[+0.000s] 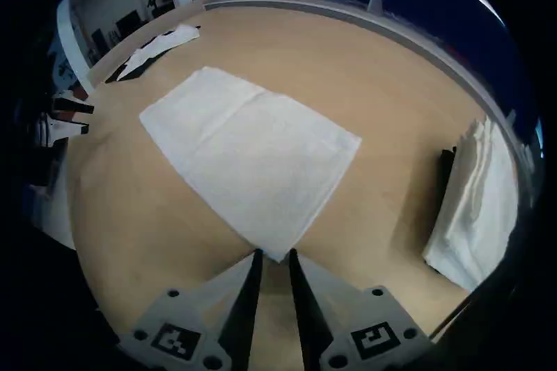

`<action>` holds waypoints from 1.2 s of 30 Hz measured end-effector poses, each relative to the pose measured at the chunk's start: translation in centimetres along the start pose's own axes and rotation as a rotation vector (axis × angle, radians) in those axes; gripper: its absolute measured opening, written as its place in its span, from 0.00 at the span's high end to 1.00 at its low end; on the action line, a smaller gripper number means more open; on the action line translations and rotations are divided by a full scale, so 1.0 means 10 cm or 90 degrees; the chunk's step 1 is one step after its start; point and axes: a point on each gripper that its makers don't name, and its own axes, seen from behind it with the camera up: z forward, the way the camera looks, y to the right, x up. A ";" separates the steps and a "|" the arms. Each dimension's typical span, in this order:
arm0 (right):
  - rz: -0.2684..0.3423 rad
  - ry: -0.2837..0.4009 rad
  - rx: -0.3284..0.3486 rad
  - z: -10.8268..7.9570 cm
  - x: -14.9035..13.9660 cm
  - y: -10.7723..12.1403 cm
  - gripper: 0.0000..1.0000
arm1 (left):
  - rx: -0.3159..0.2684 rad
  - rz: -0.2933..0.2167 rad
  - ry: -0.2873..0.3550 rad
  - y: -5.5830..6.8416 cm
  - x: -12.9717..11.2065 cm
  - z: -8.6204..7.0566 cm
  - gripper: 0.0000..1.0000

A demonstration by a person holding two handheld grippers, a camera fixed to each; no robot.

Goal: Fold towel

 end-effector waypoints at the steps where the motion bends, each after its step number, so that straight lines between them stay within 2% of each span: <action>1: 0.000 -0.001 0.001 0.00 0.00 0.00 0.74 | 0.000 0.000 0.000 0.00 0.00 0.00 0.06; 3: -0.001 -0.004 0.002 0.01 -0.01 -0.01 0.77 | -0.001 -0.001 0.000 0.00 0.00 0.00 0.06; 5: -0.003 -0.008 0.002 0.01 -0.01 -0.02 0.86 | -0.001 -0.001 0.000 0.00 0.00 0.00 0.06; 11: 0.009 -0.011 -0.001 0.01 -0.01 -0.01 0.92 | -0.001 -0.001 -0.002 -0.01 -0.02 0.00 0.06; 21: 0.007 0.011 -0.009 -0.11 0.14 0.00 0.94 | -0.005 -0.008 0.001 -0.02 0.00 -0.01 0.07; 27: -0.002 0.035 -0.016 -0.26 0.37 0.00 0.94 | -0.005 -0.012 0.007 -0.02 0.04 -0.04 0.06; 36: -0.053 0.067 -0.026 -0.50 0.84 -0.10 0.94 | -0.006 -0.020 0.018 -0.05 0.10 -0.11 0.06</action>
